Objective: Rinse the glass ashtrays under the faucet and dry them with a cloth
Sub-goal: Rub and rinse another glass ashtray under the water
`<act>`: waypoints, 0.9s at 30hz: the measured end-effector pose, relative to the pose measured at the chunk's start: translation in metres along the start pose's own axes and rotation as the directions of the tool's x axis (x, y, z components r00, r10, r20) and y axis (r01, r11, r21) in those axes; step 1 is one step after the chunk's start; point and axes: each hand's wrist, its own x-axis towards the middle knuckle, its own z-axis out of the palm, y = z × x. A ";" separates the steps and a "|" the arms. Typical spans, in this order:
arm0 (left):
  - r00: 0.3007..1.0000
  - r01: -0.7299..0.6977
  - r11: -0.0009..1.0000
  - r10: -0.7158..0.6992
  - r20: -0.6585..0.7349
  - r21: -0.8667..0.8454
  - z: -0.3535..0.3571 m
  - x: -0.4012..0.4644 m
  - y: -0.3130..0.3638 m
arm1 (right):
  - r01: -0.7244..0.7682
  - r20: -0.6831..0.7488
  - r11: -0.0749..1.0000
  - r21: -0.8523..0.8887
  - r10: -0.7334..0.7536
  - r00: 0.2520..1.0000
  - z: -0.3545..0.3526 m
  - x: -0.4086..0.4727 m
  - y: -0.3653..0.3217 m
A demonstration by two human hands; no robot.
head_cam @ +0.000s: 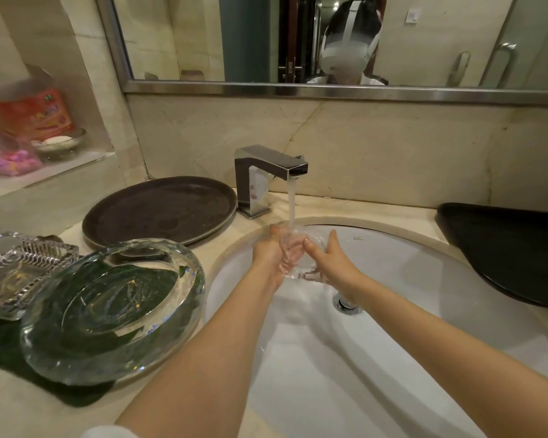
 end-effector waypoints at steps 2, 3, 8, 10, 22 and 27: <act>0.998 -0.020 0.998 0.023 -0.059 0.052 0.000 0.000 0.001 | -0.104 0.045 0.968 0.230 0.096 0.994 0.001 -0.002 -0.006; 0.994 -0.032 0.995 0.042 -0.103 0.093 0.000 0.001 0.001 | -0.122 0.057 0.945 0.303 0.110 0.992 0.001 -0.003 -0.010; 0.943 -0.157 0.912 0.253 -0.218 0.379 -0.004 0.010 -0.007 | -0.140 0.028 0.860 0.490 0.145 0.989 0.000 -0.007 -0.018; 0.941 -0.202 0.867 0.300 -0.155 0.456 -0.002 0.007 -0.008 | -0.122 -0.007 0.842 0.525 0.148 0.989 -0.002 -0.006 -0.017; 0.902 -0.302 0.415 0.417 0.116 0.858 -0.003 0.000 -0.015 | -0.153 0.078 0.719 0.678 0.137 0.987 -0.007 -0.010 -0.016; 0.900 -0.283 0.570 0.435 0.008 0.771 -0.003 -0.002 -0.008 | -0.199 0.198 0.678 0.708 0.080 0.977 -0.006 -0.017 -0.021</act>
